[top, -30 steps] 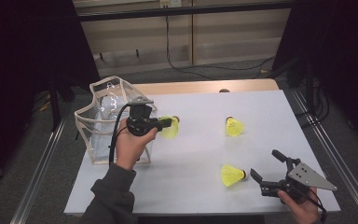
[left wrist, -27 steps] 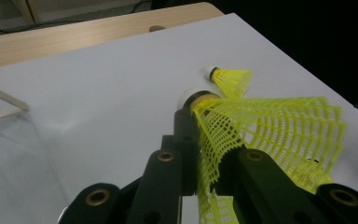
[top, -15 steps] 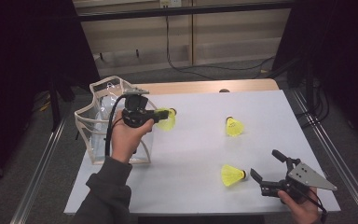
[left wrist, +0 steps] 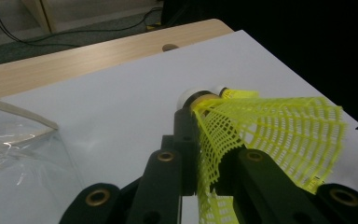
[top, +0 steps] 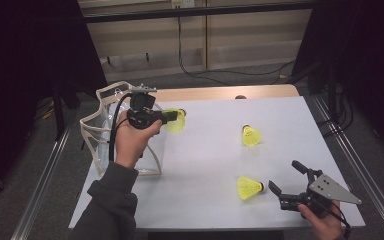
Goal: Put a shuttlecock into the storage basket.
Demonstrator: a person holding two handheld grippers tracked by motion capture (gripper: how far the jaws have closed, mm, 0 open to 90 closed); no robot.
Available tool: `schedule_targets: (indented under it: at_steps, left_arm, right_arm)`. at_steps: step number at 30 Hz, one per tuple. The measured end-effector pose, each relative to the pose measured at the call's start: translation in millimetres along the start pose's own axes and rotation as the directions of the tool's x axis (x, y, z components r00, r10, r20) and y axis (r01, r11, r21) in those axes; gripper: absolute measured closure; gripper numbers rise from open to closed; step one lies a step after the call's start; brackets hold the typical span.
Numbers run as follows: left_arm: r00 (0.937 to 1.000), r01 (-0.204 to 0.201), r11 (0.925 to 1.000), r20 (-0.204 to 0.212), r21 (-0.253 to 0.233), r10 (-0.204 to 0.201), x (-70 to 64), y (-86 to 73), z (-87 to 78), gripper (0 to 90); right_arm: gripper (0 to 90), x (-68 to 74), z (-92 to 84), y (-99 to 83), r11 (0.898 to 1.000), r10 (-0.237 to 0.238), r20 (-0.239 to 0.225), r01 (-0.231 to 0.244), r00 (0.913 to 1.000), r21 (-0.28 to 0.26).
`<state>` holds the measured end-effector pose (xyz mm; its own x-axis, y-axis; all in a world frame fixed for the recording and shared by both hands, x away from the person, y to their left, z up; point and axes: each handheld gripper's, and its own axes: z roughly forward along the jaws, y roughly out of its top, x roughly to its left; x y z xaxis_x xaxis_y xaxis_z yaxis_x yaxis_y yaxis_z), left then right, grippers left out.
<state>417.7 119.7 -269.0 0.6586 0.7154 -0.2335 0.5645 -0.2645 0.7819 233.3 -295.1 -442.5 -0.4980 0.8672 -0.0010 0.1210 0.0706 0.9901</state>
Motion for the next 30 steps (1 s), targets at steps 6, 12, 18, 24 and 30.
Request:
schedule_targets:
  at_steps: [6,12,18,24,30]
  left_arm:
    - [1.0,0.006,1.0,-0.007,-0.003,-0.006,3.6,3.5,-2.0,83.9]
    - [0.9998,0.013,0.9999,-0.016,-0.004,-0.013,7.3,6.5,-3.8,83.9]
    - [0.9995,0.013,0.9999,-0.027,-0.01,-0.013,11.8,10.6,-8.9,83.9]
    - [0.9987,0.023,0.9996,-0.044,-0.016,-0.024,17.7,13.9,-12.7,83.9]
    - [0.9977,0.041,0.9988,-0.054,-0.027,-0.043,26.7,16.3,-16.0,83.9]
  right_arm:
    - [1.3,0.1,0.2,0.1,1.0,0.003,0.0,-0.003,1.0,-0.002]
    - [1.3,0.1,0.1,0.1,1.0,0.003,0.001,-0.003,1.0,-0.003]
    - [1.3,0.3,0.1,0.1,1.0,0.004,0.0,-0.004,1.0,-0.003]
    - [1.3,0.0,0.0,0.1,1.0,-0.002,-0.001,0.002,1.0,-0.001]
    - [1.3,0.2,-0.1,0.2,1.0,0.002,0.0,-0.002,1.0,-0.002]
